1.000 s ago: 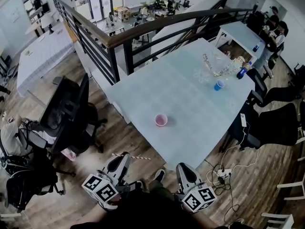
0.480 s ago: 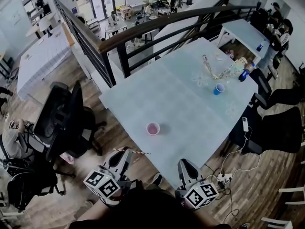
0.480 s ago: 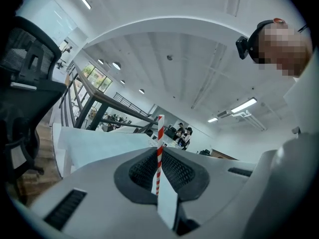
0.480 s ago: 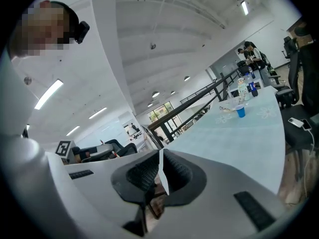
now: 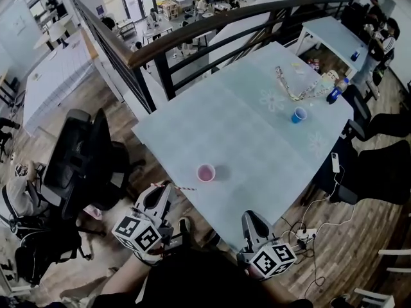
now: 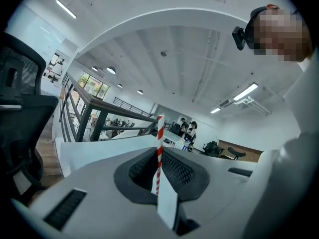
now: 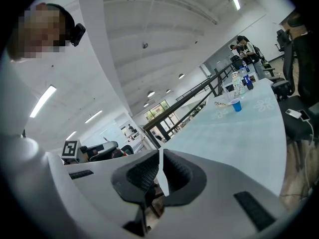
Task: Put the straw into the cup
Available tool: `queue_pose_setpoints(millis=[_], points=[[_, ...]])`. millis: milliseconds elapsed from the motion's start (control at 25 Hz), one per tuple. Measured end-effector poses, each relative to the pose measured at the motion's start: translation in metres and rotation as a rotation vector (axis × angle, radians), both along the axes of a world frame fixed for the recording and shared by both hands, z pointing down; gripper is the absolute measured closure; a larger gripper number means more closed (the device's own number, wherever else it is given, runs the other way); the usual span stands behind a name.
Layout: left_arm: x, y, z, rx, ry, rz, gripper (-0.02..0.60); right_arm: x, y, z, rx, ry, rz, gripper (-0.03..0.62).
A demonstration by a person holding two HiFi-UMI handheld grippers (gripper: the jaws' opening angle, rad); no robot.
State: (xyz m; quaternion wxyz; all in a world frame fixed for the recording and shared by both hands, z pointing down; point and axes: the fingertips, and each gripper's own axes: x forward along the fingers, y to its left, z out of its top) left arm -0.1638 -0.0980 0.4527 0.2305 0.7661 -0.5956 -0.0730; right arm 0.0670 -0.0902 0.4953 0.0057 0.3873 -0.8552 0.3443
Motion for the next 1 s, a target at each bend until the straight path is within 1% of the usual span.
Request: queue_pose_setpoints(millis=[160,240,360,560,840,1000], points=[[-0.005,-0.027,0.015,-0.026,-0.002,0.045,0.545,-0.003,-0.016,0.008,-0.023,-0.013,0.064,0.546],[-0.006,-0.040,0.021,-0.036,-0.015,0.078,0.545,-0.007,-0.022,0.011,-0.041,-0.013,0.094,0.546],[-0.008,-0.058,0.031,-0.046,-0.037,0.117,0.545,-0.015,-0.029,0.017,-0.057,-0.011,0.124,0.546],[-0.013,-0.082,0.050,-0.075,-0.035,0.156,0.545,-0.024,-0.040,0.018,-0.076,0.008,0.160,0.546],[-0.006,-0.114,0.075,-0.106,-0.056,0.235,0.545,-0.029,-0.049,0.021,-0.088,0.019,0.222,0.546],[0.003,-0.127,0.089,-0.127,-0.072,0.278,0.545,-0.024,-0.051,0.027,-0.099,0.015,0.255,0.546]])
